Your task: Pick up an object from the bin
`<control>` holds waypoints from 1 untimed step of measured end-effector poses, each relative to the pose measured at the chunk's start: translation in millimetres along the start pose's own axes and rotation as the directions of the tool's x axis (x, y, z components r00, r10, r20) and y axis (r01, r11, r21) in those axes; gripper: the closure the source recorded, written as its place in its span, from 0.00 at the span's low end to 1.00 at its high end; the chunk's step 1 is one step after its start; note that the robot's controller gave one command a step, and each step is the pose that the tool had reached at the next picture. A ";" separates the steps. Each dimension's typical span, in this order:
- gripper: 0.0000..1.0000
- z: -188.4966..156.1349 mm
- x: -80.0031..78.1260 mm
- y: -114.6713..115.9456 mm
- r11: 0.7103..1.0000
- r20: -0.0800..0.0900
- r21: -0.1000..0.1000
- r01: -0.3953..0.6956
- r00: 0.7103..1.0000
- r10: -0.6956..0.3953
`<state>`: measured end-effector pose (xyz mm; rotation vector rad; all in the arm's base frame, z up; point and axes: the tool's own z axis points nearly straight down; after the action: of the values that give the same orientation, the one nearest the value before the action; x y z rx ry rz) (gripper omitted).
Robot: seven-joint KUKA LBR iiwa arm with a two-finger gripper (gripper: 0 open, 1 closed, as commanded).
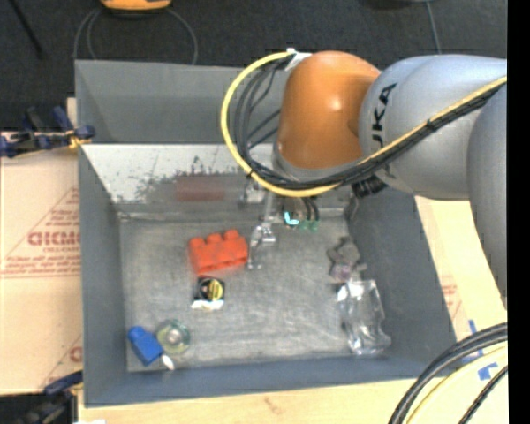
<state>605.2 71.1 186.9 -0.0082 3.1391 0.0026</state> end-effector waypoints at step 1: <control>1.00 -0.6 -0.4 -0.3 1.000 0.001 0.000 -0.002 1.000 0.002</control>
Offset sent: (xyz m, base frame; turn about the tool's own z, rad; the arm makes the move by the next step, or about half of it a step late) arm 0.0000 0.0000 0.0000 0.0000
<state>605.6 70.8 187.5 -0.0044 3.1377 0.0030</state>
